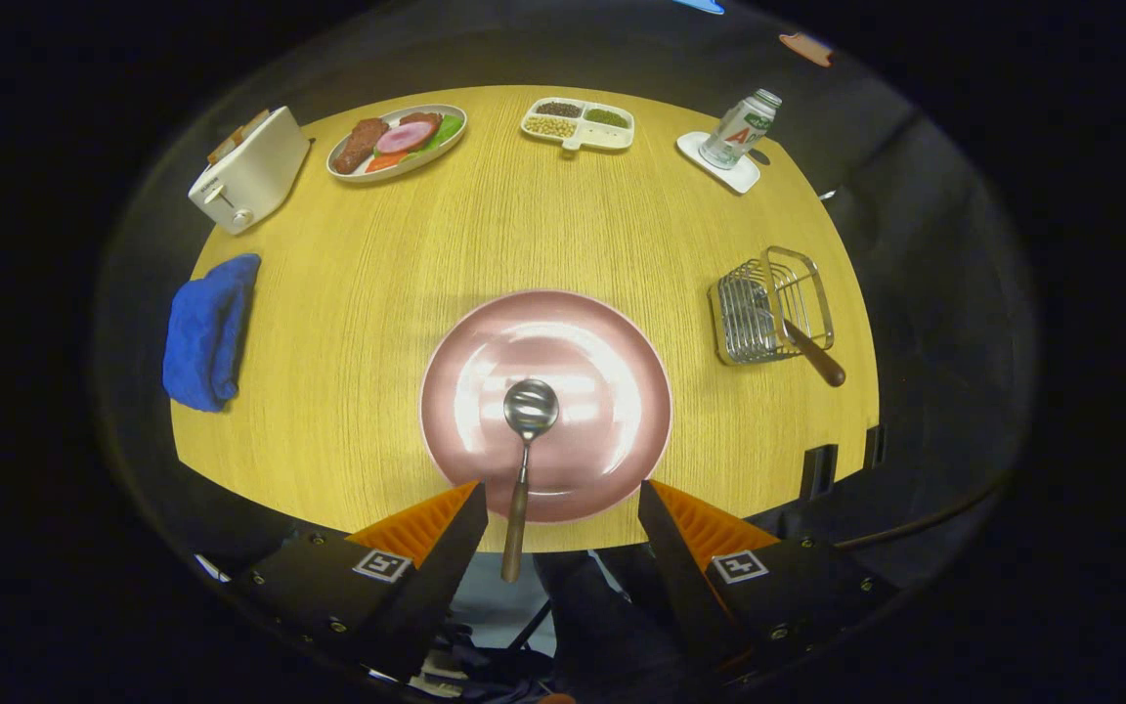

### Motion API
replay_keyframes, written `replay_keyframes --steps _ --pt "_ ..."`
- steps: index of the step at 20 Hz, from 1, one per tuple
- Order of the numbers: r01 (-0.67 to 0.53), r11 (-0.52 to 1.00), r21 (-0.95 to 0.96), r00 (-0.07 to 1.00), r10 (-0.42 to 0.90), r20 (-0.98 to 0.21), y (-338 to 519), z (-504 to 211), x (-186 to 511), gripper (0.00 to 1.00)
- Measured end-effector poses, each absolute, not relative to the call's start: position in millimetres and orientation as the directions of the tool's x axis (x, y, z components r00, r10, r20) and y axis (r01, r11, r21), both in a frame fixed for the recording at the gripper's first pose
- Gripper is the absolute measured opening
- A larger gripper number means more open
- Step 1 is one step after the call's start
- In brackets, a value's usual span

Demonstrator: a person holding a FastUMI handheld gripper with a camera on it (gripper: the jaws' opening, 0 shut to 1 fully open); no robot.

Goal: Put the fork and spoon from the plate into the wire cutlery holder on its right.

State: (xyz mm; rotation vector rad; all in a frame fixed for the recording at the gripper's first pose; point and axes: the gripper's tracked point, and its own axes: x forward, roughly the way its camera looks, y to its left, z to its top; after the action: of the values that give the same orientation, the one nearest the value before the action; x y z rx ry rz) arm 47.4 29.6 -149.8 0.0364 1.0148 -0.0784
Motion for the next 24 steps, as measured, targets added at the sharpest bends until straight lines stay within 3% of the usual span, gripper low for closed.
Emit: replay_keyframes --steps 15,19,20,23,24 --pt "0.229 0.96 0.158 0.43 0.046 -0.902 55 -229 64 0.94" --pt "0.234 0.957 0.171 0.413 0.061 -0.909 57 -239 67 0.89" --pt "0.235 0.956 0.174 0.414 0.063 -0.908 58 -241 67 0.8" --pt "0.238 0.953 0.189 0.408 0.078 -0.909 59 -247 71 0.79" --pt "0.241 0.951 0.197 0.411 0.084 -0.908 59 -248 72 0.71"
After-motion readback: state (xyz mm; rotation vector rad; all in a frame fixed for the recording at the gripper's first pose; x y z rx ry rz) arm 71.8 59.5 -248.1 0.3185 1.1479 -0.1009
